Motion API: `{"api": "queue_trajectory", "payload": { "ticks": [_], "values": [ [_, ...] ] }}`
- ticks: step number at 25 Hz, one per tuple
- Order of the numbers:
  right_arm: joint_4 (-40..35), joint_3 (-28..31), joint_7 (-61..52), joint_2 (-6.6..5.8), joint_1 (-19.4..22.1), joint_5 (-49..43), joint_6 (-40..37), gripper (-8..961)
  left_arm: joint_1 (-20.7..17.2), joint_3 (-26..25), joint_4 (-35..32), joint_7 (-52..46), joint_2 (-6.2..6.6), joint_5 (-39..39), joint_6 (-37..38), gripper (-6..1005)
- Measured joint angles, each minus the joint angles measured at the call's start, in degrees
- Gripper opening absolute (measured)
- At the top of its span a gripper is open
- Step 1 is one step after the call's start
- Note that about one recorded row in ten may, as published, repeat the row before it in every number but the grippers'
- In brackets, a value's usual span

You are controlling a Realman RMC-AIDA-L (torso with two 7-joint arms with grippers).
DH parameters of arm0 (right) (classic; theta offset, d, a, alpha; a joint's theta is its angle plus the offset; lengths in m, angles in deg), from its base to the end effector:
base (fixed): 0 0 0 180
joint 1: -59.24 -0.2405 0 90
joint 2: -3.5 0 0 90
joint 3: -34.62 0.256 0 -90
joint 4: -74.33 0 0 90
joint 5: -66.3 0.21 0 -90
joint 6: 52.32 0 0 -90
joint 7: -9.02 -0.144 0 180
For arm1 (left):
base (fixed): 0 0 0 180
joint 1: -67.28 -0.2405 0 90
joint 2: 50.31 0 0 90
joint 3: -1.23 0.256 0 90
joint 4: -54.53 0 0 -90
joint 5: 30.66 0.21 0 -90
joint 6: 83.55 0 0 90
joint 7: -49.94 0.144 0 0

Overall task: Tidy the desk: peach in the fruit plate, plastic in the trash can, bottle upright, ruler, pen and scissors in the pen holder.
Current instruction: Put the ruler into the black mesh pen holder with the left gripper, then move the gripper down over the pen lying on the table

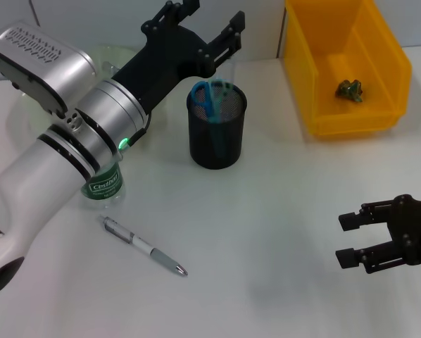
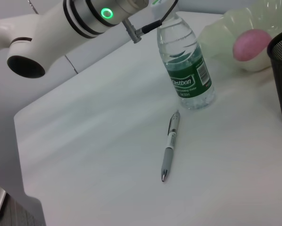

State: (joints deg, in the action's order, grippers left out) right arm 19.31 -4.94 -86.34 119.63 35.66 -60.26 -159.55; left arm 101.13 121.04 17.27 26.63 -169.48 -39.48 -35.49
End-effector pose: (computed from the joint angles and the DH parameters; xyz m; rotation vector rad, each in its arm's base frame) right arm 0.2874 0.2810 0.0552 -2.9043 0.8710 0.3965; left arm -0.1326 0.3805 -0.0764 -2.1227 -0.3209 -1.0895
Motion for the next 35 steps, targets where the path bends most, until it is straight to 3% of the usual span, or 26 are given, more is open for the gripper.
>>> {"api": "queue_trajectory", "payload": {
  "ticks": [2,12,13,15,18,19,23,24,25,30,35],
  "values": [
    [0.0,0.0,0.0,0.0,0.0,0.0,0.01,808,-0.28,0.26,-0.46,-0.38,0.0,0.09,0.1,783],
    [-0.05,0.07,0.0,-0.06,-0.11,0.2,-0.14,808,-2.64,1.11,-4.77,-7.01,0.65,5.7,-1.02,778],
    [-0.06,0.21,0.0,-0.12,-0.25,0.26,-0.26,808,-5.89,-1.34,-11.2,-15.55,1.26,17.26,-5.13,778],
    [-0.06,0.27,0.0,-0.14,-0.33,0.27,-0.32,808,-7.38,-2.83,-13.93,-19.38,1.39,22.6,-6.7,777],
    [-0.18,0.39,-0.02,-0.28,-0.52,0.3,-0.37,808,-10.57,-6.18,-20.34,-29.61,1.44,36.52,-9.8,776],
    [-0.18,0.39,-0.02,-0.28,-0.52,0.3,-0.37,808,-10.57,-6.18,-20.34,-29.61,1.44,36.52,-9.8,776],
    [-0.38,0.53,-0.02,-0.42,-0.67,0.42,-0.29,808,-14.12,-12.01,-29.04,-52.53,1.69,61.31,-11.07,777],
    [-0.38,0.53,-0.02,-0.42,-0.67,0.42,-0.29,808,-14.12,-12.01,-29.04,-52.53,1.69,61.31,-11.07,777],
    [-0.44,0.54,-0.03,-0.42,-0.7,0.44,-0.31,807,-14.46,-13.72,-30.67,-58.88,1.77,67.95,-10.33,777],
    [-0.56,0.54,-0.03,-0.42,-0.98,0.49,-0.44,806,-14.64,-20.39,-34.12,-75.84,2.01,85.09,-3.33,776],
    [-0.56,0.54,-0.03,-0.53,-1.11,0.55,-0.45,807,-14.27,-28.77,-38.27,-84.81,1.88,99.33,9.57,776]
  ]
}}
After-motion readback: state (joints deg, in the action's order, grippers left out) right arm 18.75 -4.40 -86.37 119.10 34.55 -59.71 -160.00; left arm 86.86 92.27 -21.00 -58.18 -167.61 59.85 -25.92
